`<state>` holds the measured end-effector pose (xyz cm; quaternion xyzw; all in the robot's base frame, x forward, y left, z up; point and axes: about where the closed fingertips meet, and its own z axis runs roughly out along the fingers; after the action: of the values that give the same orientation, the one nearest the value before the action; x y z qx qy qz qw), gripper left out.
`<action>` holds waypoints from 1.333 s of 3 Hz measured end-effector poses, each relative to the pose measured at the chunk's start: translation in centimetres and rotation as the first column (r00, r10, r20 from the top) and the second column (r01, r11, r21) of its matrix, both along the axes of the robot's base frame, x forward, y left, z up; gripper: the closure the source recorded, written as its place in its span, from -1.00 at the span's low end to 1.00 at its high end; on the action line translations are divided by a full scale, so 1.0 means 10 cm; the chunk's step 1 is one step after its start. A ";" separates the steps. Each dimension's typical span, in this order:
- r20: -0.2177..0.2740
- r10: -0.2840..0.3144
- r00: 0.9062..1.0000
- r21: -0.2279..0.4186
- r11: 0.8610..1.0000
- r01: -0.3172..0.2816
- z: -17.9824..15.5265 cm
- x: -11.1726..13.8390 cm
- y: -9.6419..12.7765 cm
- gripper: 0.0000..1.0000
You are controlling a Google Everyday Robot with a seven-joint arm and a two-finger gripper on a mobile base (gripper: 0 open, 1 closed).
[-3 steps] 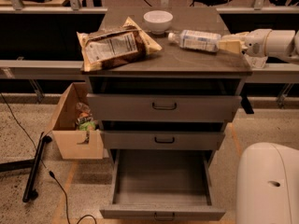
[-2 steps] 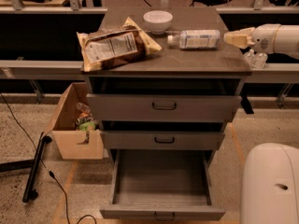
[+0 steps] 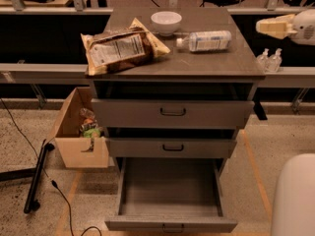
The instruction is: Place blue plastic bottle into white bowl
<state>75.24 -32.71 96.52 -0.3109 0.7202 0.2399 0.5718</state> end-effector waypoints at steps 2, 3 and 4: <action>0.026 -0.038 0.999 -0.041 0.998 0.039 1.06 -1.06 -0.45 -0.66; 0.034 -0.043 0.998 -0.051 0.998 0.045 1.25 -1.25 -0.48 -1.00; 0.028 -0.044 0.999 -0.049 0.998 0.045 1.22 -1.22 -0.47 -1.00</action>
Offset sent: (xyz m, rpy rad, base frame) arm -0.2022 -0.0605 0.1709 -0.0846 -0.0479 -0.0832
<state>63.06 -37.45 108.71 -0.3123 0.7249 0.2049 0.5787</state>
